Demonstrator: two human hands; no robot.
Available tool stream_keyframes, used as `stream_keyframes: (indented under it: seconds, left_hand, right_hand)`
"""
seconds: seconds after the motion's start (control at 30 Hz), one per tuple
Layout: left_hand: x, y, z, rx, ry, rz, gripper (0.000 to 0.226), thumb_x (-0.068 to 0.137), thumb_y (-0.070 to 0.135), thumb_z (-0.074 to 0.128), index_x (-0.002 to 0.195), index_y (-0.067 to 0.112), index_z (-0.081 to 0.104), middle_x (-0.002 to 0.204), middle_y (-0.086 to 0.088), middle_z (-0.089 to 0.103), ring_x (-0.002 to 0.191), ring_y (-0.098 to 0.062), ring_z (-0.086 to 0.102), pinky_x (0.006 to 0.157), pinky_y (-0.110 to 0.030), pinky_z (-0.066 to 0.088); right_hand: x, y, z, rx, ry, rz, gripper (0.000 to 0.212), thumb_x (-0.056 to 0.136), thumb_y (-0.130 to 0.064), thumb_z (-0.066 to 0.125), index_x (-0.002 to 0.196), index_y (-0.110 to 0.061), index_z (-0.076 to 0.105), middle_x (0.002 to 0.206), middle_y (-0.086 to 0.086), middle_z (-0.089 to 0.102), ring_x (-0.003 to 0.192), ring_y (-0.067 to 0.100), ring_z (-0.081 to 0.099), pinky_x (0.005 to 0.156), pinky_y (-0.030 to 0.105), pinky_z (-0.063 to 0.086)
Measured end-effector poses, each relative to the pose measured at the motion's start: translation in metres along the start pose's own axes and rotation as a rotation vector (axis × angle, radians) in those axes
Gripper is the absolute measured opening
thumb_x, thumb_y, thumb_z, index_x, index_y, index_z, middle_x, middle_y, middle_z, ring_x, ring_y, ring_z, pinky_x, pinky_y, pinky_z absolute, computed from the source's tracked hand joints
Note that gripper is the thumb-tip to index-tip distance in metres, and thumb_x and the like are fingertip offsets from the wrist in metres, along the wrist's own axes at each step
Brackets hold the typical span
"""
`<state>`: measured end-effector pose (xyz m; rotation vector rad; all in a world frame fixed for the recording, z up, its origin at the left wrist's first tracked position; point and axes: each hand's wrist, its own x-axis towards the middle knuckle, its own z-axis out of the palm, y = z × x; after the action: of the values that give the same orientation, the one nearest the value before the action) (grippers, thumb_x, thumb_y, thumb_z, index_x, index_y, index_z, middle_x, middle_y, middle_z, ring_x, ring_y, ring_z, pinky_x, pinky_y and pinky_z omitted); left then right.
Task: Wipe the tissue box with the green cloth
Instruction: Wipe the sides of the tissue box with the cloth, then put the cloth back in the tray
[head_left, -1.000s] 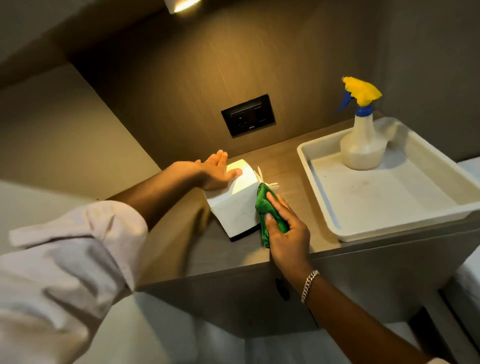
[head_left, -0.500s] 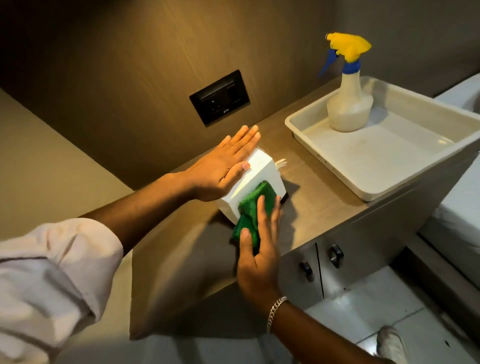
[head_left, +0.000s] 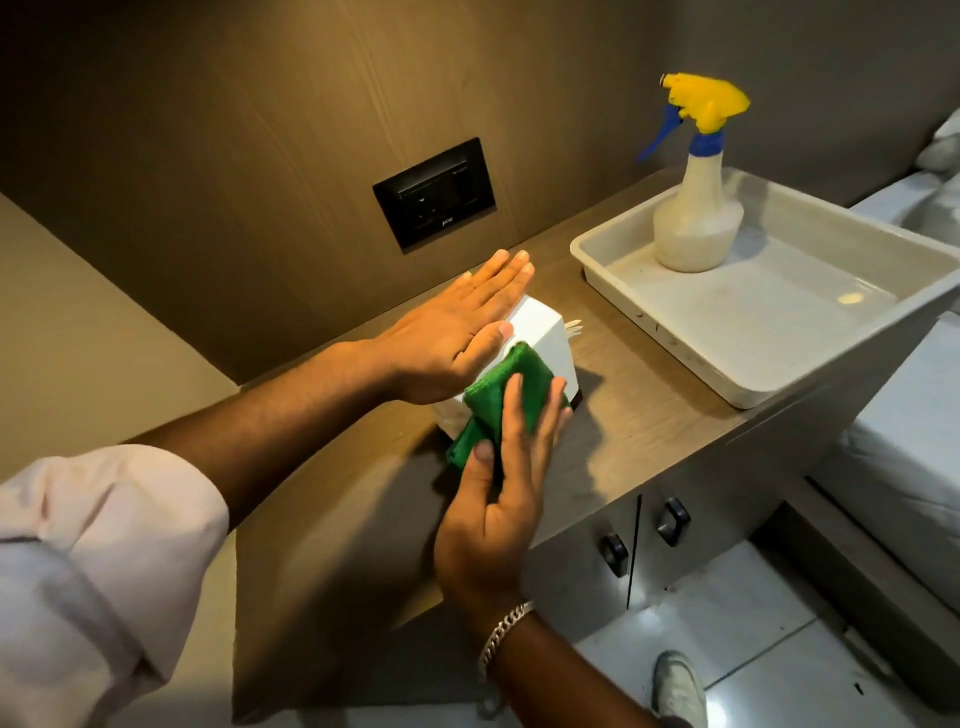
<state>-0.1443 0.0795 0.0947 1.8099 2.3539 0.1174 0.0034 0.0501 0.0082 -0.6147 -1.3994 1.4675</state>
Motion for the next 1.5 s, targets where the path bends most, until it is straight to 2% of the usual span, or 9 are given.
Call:
stream_keyframes:
  seconds: [0.13,0.27,0.4,0.6,0.73,0.93,1.03,1.2,1.5]
  left_hand:
    - [0.000,-0.003,0.001,0.001,0.012,0.018,0.064,0.094,0.045,0.009,0.151,0.018,-0.005,0.163,-0.002,-0.010,0.147,-0.010,-0.016,0.122,-0.039,-0.002]
    - [0.001,-0.005,0.004,0.009,0.010,0.006,0.064,0.095,0.045,0.012,0.151,0.020,-0.006,0.162,0.000,-0.011,0.147,-0.009,-0.015,0.122,-0.037,-0.001]
    - [0.003,-0.001,0.004,0.002,0.001,-0.005,0.065,0.094,0.047,0.012,0.150,0.021,-0.008,0.162,0.000,-0.013,0.147,-0.010,-0.015,0.122,-0.037,-0.001]
    - [0.000,-0.002,0.005,0.029,0.022,0.004,0.065,0.094,0.048,0.010,0.151,0.021,-0.007,0.162,0.001,-0.013,0.147,-0.009,-0.015,0.122,-0.035,-0.003]
    - [-0.001,0.001,-0.001,0.028,-0.007,-0.005,0.065,0.094,0.049,0.009,0.150,0.023,-0.009,0.161,0.002,-0.015,0.146,-0.009,-0.018,0.121,-0.034,-0.006]
    - [-0.001,0.010,-0.010,0.083,-0.072,-0.058,0.065,0.092,0.048,0.009,0.149,0.023,-0.012,0.161,0.000,-0.016,0.146,-0.010,-0.018,0.120,-0.035,-0.009]
    - [-0.003,0.015,-0.003,0.079,-0.026,-0.135,0.069,0.090,0.056,0.007,0.149,0.025,-0.011,0.162,0.001,-0.014,0.146,-0.011,-0.017,0.119,-0.036,-0.009]
    - [-0.012,0.031,0.018,0.016,0.133,-0.269,0.082,0.083,0.072,0.005,0.150,0.027,-0.007,0.161,0.006,-0.010,0.144,-0.007,-0.017,0.116,-0.032,-0.011]
    - [-0.016,0.051,0.033,0.086,0.189,-0.541,0.090,0.077,0.076,-0.006,0.150,0.025,-0.011,0.161,0.003,-0.012,0.147,-0.014,-0.013,0.118,-0.035,-0.007]
  right_hand:
    - [0.032,0.004,0.002,-0.039,0.064,-0.039,0.057,0.095,-0.011,0.041,0.141,-0.042,0.028,0.161,-0.007,0.008,0.148,0.015,-0.004,0.118,0.049,0.019]
    - [0.042,0.021,-0.007,-0.027,0.133,0.020,0.055,0.095,-0.001,0.043,0.141,-0.030,0.031,0.159,0.005,0.018,0.148,0.023,0.010,0.112,0.056,0.032]
    - [0.021,0.021,-0.012,-0.049,0.119,0.085,0.060,0.094,-0.001,0.046,0.137,-0.041,0.033,0.159,-0.002,0.017,0.147,0.019,0.016,0.106,0.048,0.043]
    - [-0.028,0.007,-0.021,-0.093,-0.112,0.103,0.074,0.094,0.002,0.043,0.132,-0.061,0.031,0.154,-0.035,0.005,0.147,0.015,0.015,0.108,0.047,0.042]
    - [-0.047,-0.002,-0.046,-0.098,-0.368,0.097,0.074,0.092,0.005,0.044,0.130,-0.059,0.037,0.155,-0.032,0.009,0.147,0.010,0.013,0.111,0.045,0.038]
    - [0.010,-0.031,-0.105,0.026,-0.523,0.125,0.064,0.090,0.008,0.048,0.127,-0.044,0.053,0.150,-0.023,0.034,0.137,-0.005,0.030,0.108,0.018,0.035]
    - [0.087,-0.047,-0.139,-0.003,-0.522,0.075,0.062,0.089,0.006,0.051,0.121,-0.047,0.056,0.142,-0.021,0.047,0.133,0.000,0.041,0.108,0.027,0.039]
    - [0.232,-0.055,-0.179,-0.487,-0.686,-0.145,0.063,0.089,0.010,0.048,0.130,-0.037,0.048,0.151,-0.004,0.037,0.140,0.008,0.031,0.111,0.016,0.026]
    - [0.318,0.026,-0.166,-1.193,-1.309,-0.213,0.060,0.094,-0.009,0.048,0.146,-0.029,0.025,0.161,0.007,0.006,0.146,0.037,0.003,0.118,0.053,0.014]
